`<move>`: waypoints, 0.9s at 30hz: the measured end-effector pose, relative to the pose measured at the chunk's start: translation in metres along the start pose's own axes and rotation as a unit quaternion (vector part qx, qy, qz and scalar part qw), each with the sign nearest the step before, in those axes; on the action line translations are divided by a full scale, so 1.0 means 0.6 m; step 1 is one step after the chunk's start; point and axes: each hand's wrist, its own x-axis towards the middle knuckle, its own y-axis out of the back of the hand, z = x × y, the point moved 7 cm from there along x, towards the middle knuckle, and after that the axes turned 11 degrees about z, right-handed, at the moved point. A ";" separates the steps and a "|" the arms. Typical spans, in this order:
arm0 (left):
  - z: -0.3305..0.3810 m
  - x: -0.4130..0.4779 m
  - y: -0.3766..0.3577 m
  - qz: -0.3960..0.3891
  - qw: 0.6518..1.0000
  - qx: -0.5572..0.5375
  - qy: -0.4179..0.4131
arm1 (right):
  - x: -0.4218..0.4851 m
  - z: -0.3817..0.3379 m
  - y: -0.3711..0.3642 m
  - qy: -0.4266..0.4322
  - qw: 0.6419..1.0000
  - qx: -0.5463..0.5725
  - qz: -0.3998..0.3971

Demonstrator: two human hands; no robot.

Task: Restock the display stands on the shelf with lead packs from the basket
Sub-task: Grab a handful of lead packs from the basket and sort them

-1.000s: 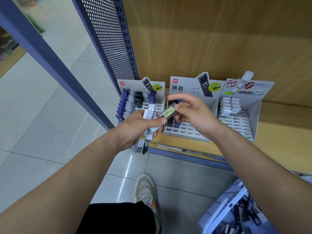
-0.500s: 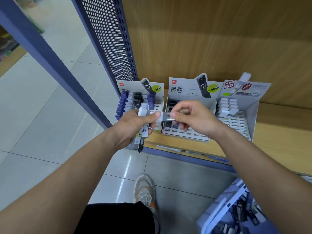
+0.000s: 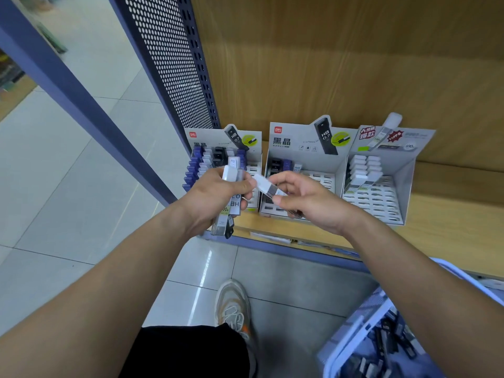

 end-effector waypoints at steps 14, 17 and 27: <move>0.035 -0.001 -0.133 -0.067 0.991 0.084 -0.082 | -0.056 0.027 0.184 0.035 0.974 -0.049 0.218; 0.042 -0.003 -0.172 -0.072 0.988 0.089 -0.103 | -0.078 0.031 0.239 0.052 0.961 -0.063 0.264; -0.020 0.020 -0.247 0.002 0.996 0.065 -0.068 | -0.094 0.067 0.373 0.087 0.915 -0.153 0.363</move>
